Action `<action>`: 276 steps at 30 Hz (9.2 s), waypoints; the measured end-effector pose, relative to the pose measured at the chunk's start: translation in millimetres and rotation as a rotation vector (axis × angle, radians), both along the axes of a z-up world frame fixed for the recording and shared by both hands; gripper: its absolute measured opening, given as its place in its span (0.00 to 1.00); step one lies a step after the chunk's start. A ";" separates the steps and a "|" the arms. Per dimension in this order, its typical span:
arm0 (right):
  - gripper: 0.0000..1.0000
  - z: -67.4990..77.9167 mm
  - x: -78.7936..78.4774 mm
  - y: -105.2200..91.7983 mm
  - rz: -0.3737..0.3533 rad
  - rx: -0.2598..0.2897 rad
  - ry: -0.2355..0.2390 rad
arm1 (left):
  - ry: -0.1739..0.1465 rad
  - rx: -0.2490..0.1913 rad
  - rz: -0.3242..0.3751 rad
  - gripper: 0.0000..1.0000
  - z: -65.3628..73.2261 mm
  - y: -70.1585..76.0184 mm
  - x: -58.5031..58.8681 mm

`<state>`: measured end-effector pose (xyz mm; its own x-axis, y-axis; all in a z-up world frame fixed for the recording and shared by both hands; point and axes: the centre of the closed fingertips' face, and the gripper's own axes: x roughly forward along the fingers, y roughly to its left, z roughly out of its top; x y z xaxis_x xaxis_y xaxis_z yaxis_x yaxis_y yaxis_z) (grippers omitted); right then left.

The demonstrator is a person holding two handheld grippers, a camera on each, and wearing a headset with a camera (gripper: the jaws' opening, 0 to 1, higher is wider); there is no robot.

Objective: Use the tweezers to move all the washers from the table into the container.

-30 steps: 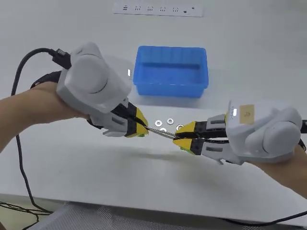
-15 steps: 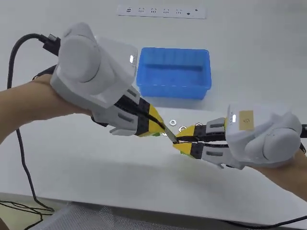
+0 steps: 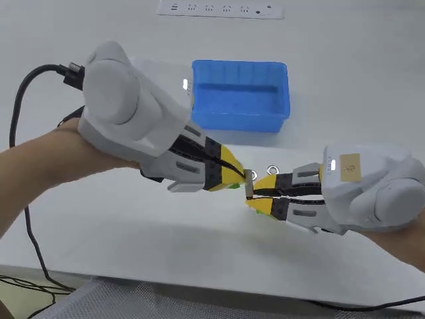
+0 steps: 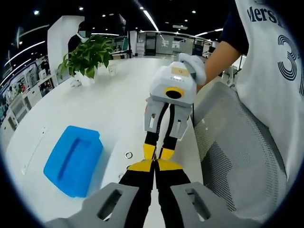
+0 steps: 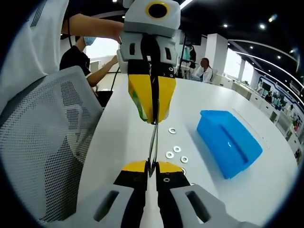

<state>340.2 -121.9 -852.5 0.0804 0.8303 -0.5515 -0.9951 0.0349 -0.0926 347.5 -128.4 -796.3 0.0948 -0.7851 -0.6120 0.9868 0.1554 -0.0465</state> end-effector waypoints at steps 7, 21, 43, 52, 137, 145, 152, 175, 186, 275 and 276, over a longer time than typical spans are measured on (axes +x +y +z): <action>0.07 0.4 -2.1 2.0 0.002 0.006 0.005 | -0.006 -0.013 0.006 0.11 0.5 -3.1 1.8; 0.07 -0.1 -2.5 2.7 0.022 -0.007 -0.010 | -0.007 -0.068 0.014 0.07 3.6 -7.4 -6.5; 0.11 -5.6 -2.9 -3.7 0.109 -0.106 -0.069 | -0.022 -0.134 0.027 0.08 -1.0 -26.0 -10.8; 0.10 -7.6 -3.7 -2.5 0.108 -0.112 -0.069 | -0.020 -0.107 0.018 0.09 -9.0 -23.0 -11.8; 0.12 -8.1 30.6 45.0 0.043 -0.056 -0.042 | -0.120 -0.052 -0.003 0.08 -6.8 23.1 20.4; 0.12 -10.2 30.8 42.7 0.037 -0.065 -0.044 | -0.122 -0.057 -0.012 0.08 -7.0 21.7 20.2; 0.12 -10.5 31.2 41.2 0.033 -0.066 -0.042 | -0.124 -0.058 -0.018 0.08 -6.9 20.4 20.4; 0.11 -12.1 32.8 41.1 0.020 -0.060 -0.018 | -0.101 -0.082 -0.019 0.08 -7.6 18.0 22.4; 0.10 -10.7 33.9 42.6 -0.016 -0.037 0.026 | -0.076 -0.101 -0.004 0.08 -7.2 17.1 27.2; 0.10 -0.8 182.8 55.7 -0.064 -0.076 -0.116 | -0.163 -0.032 0.036 0.08 2.7 36.0 164.8; 0.10 -3.3 184.8 55.3 -0.064 -0.079 -0.116 | -0.159 -0.030 0.038 0.08 0.5 35.9 165.6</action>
